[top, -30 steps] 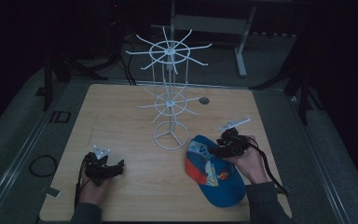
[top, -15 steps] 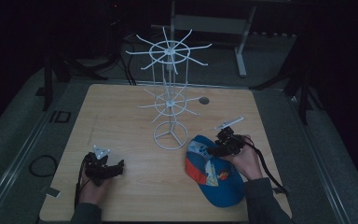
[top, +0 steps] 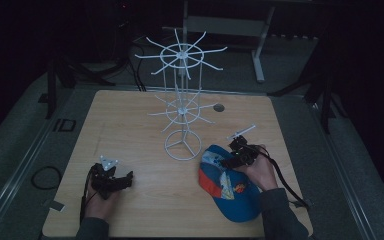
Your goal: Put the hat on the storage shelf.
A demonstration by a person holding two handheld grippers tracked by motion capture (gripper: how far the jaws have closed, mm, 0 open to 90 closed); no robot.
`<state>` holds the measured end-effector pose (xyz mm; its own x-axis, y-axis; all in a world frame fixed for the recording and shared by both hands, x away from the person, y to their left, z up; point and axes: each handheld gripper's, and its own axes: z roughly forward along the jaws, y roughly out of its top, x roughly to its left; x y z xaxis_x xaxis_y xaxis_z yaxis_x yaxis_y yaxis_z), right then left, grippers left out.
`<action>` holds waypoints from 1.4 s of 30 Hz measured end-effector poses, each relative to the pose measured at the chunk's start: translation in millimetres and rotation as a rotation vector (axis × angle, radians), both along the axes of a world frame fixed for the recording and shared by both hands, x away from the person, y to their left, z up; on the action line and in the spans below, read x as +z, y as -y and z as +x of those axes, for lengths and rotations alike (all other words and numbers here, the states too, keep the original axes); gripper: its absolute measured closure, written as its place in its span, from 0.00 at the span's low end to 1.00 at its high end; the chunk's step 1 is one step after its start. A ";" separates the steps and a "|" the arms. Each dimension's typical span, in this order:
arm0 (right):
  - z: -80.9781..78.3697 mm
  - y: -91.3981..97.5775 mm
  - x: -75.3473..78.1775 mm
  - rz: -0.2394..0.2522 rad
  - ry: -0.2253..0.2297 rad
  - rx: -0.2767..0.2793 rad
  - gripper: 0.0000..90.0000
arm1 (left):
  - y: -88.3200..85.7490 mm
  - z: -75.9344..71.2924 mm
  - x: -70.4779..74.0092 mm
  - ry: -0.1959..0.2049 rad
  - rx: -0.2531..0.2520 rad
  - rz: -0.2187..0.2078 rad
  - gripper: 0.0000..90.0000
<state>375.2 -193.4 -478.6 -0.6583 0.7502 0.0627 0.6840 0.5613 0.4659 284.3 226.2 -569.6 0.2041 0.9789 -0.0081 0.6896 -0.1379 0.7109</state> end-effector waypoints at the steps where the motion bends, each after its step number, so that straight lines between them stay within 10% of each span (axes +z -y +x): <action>1: 0.8 -0.4 -0.7 -0.002 -0.004 -0.004 0.44 | 0.0 0.0 0.0 0.000 0.000 0.000 0.16; 15: 9.4 -5.3 -10.8 -0.022 -0.059 -0.008 0.51 | 0.0 0.0 0.0 0.000 0.000 0.000 0.16; 23: 12.3 -8.8 -17.3 -0.033 -0.087 0.018 0.81 | 0.0 0.0 0.0 0.000 0.001 -0.001 0.16; 28: 9.0 -7.8 -13.5 -0.016 -0.059 0.041 0.96 | 0.0 0.0 0.0 0.000 0.000 0.000 0.16; 42: -12.4 5.3 19.1 0.075 0.084 0.059 0.98 | 0.0 0.0 0.0 0.000 0.000 0.001 0.16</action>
<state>362.8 -198.7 -459.5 -0.7063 0.7054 0.0599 0.6080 0.5610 0.5618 284.3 226.3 -569.6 0.2041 0.9789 -0.0073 0.6893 -0.1385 0.7111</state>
